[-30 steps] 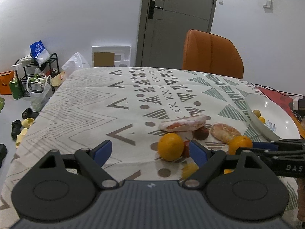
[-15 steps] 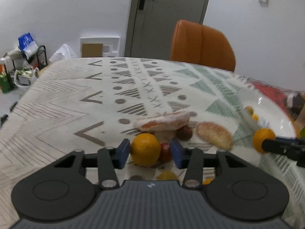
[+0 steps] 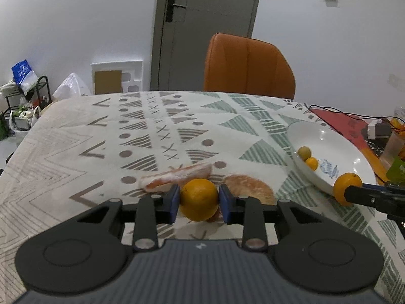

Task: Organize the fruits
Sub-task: 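Grasp a large orange with the right gripper while the left gripper grasps another large orange, then lower the large orange into the white plate with the right gripper while the left places its orange there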

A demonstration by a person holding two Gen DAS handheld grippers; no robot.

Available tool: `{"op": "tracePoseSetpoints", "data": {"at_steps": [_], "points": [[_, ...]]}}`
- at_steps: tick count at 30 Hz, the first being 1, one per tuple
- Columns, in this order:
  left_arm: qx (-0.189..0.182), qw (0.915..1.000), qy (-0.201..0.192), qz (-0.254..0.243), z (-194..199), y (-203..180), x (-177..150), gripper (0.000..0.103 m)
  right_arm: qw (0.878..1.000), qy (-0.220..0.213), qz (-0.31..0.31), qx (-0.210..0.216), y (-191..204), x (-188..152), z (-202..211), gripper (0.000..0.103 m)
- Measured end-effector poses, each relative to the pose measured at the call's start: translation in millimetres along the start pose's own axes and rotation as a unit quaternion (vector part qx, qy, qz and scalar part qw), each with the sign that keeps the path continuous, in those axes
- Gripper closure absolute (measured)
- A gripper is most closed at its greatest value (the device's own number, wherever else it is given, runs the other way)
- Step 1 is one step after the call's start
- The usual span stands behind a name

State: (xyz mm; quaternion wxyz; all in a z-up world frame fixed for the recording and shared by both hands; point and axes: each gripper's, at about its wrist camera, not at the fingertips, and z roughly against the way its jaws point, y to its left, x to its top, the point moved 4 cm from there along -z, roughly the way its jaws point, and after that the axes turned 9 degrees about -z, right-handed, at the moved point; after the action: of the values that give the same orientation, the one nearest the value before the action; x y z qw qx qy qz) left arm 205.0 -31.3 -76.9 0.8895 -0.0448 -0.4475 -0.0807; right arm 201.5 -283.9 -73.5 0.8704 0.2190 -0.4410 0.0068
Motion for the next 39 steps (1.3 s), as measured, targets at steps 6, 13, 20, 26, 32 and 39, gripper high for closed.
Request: {"op": "tracePoseSetpoints", "data": {"at_steps": [6, 13, 20, 26, 32, 39], "points": [[-0.008, 0.9999, -0.006, -0.014, 1.0, -18.4, 8.1, 0.072, 1.000, -0.017, -0.013, -0.008, -18.4, 7.2, 11.2, 0.065], [-0.022, 0.9992, -0.010, -0.033, -1.6, -44.9, 17.5, 0.072, 0.998, -0.042, -0.026, -0.039, -46.2, 13.6, 25.7, 0.057], [-0.034, 0.9978, -0.015, -0.055, -4.1, -70.5, 27.0, 0.072, 0.997, -0.046, -0.042, -0.042, -63.5, 10.0, 35.5, 0.056], [-0.046, 0.9961, -0.018, -0.074, -7.9, -91.7, 32.9, 0.072, 0.997, -0.047, -0.055, -0.038, -71.5, 3.0, 42.0, 0.056], [-0.057, 0.9941, -0.018, -0.090, -12.0, -110.0, 37.1, 0.072, 0.996, -0.049, -0.063, -0.036, -77.3, -1.2, 46.6, 0.056], [-0.071, 0.9913, -0.021, -0.109, -15.6, -130.3, 42.1, 0.072, 0.995, -0.052, -0.077, -0.038, -86.0, -5.7, 52.2, 0.056]]}}
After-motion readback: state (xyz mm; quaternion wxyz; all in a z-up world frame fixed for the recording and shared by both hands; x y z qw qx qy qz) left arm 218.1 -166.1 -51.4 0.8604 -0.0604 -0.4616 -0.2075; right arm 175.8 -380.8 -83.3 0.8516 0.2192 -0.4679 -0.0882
